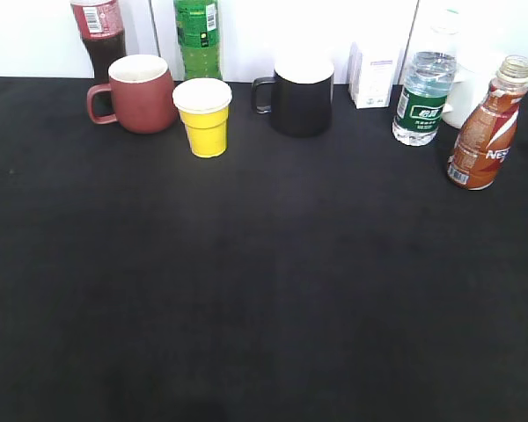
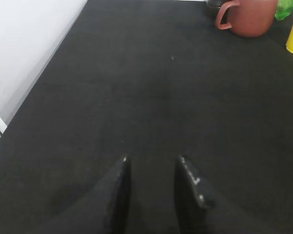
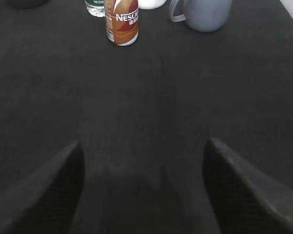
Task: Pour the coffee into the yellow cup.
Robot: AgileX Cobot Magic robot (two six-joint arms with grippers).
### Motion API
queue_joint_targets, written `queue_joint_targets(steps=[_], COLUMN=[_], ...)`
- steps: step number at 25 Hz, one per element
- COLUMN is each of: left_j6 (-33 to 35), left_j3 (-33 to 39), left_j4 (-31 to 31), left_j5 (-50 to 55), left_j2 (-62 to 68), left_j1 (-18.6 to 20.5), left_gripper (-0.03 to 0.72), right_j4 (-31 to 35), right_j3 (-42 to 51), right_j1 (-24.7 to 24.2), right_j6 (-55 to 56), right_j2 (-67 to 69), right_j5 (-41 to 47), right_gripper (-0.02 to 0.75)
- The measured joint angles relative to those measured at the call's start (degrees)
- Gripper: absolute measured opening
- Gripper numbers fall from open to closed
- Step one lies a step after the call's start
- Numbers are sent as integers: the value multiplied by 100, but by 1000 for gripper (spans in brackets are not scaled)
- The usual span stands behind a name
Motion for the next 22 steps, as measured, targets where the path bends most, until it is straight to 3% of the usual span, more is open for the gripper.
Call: queue_joint_targets(steps=[14,15,18,22], left_j6=[0,0,0,0], left_j3=[0,-12,-328,-347], left_j4=[0,0,0,-205], left_j5=[-6,-50,-923,-3722], left_j2=[38,161,861,2307], left_j1=[0,0,0,0], left_gripper=[246,274,497,548], right_j4=[0,0,0,0], right_j3=[0,0,0,0], right_j1=[0,0,0,0], right_j6=[0,0,0,0], right_j2=[0,0,0,0], right_j5=[0,0,0,0], right_gripper=[589,589,589,589])
